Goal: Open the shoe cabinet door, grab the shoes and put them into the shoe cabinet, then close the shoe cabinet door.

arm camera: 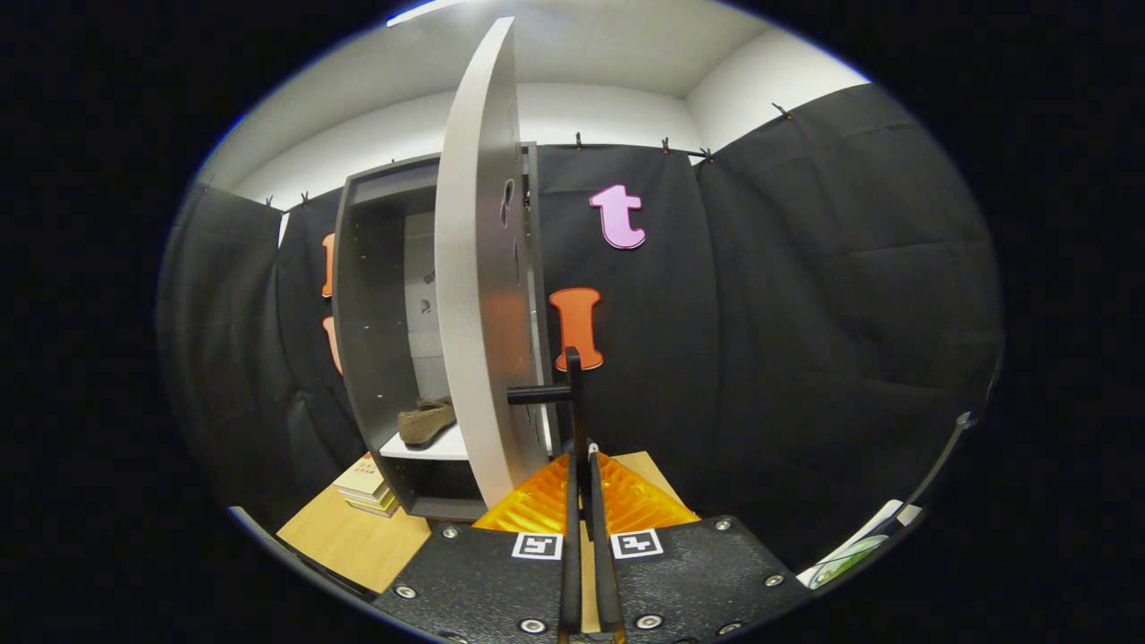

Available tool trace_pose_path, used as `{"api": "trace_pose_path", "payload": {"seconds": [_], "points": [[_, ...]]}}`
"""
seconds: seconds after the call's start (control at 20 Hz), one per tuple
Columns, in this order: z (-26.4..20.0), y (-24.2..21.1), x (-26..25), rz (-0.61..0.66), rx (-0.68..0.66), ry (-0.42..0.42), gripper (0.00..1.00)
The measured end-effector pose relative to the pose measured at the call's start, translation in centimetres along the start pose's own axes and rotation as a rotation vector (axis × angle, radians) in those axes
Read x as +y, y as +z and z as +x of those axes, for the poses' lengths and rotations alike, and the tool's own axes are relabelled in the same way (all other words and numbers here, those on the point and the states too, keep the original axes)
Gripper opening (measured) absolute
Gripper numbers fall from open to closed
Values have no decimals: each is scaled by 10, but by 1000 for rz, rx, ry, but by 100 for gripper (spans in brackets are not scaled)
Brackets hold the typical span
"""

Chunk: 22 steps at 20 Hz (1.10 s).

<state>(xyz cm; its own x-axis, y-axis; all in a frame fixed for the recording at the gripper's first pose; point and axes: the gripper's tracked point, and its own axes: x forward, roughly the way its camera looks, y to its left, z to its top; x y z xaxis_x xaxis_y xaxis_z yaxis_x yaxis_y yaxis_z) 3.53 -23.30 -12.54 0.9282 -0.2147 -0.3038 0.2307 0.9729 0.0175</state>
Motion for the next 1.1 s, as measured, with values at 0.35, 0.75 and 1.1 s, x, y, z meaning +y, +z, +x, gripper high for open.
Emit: {"api": "trace_pose_path", "payload": {"seconds": [0.35, 0.75, 1.1], "points": [[-26, 8, 2, -8, -11, -112, 6], [-57, -27, 102, -1, 38, -80, 12], [-35, -119, 197, -29, 229, 102, 32]]}}
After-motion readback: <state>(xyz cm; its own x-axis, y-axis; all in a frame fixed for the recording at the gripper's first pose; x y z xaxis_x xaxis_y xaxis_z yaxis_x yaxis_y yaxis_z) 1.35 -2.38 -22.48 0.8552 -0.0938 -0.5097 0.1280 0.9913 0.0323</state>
